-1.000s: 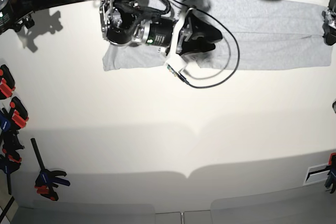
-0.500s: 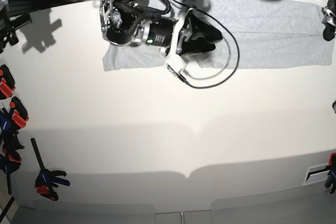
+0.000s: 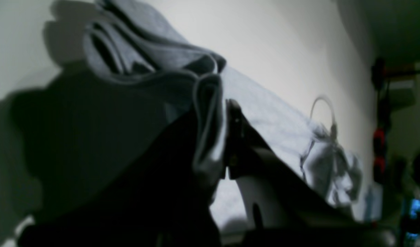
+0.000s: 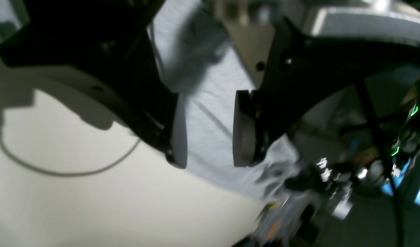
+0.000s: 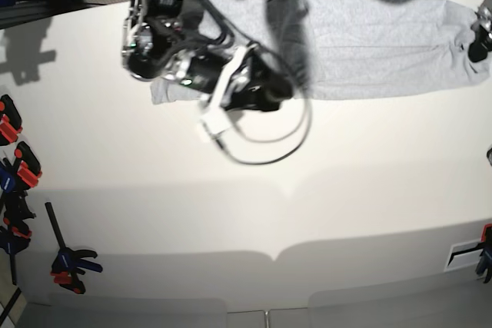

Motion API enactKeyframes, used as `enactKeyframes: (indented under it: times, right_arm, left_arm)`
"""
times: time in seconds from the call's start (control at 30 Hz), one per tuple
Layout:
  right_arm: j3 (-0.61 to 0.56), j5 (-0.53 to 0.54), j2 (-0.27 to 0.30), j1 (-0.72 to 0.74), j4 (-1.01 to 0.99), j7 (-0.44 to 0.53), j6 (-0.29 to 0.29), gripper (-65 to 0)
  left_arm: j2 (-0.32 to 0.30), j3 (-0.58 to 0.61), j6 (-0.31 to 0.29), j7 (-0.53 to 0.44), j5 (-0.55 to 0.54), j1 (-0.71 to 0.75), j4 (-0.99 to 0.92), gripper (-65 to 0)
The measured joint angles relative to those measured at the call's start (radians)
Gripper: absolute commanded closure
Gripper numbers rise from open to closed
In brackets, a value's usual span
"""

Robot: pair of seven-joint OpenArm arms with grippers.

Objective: Fold the T-shirt properly
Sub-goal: 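Fold the shirt side near the left gripper inward toward the middle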

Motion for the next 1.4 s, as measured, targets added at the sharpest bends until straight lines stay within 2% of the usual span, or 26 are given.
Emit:
enactKeyframes:
  times: [0.3,0.5,0.73,0.97,1.1,1.27,1.4]
  right_arm:
    - [0.341,0.005,-0.002,-0.002,0.0,0.001,0.0,-21.4]
    - [0.488,0.066,0.009,-0.008,0.0,-0.004,0.0,-21.4]
    - [0.526,0.066,0.069,-0.017,0.0,-0.011,0.0,-21.4]
    - [0.525,0.066,0.065,-0.041,0.0,-0.021,0.0,-21.4]
    - [0.525,0.065,0.066,-0.041,0.0,-0.022,0.0,-21.4]
    - [0.525,0.064,0.066,-0.041,0.0,-0.022,0.0,-21.4]
    - [0.525,0.064,0.066,-0.041,0.0,-0.022,0.0,-21.4]
  left_arm:
    - [0.207,0.001,0.0,0.072,0.007,0.035,0.294,0.0]
    - [0.261,0.001,0.0,0.087,0.007,0.037,0.422,0.0]
    - [0.307,0.015,0.0,0.103,0.007,0.038,0.486,0.0]
    - [0.311,0.172,0.0,0.098,0.008,0.035,0.486,0.0]
    - [0.347,0.224,0.0,0.078,0.008,0.031,0.486,0.0]
    - [0.377,0.235,0.001,0.072,0.008,0.026,0.486,0.0]
    - [0.376,0.235,0.001,0.07,0.01,0.01,0.486,0.0]
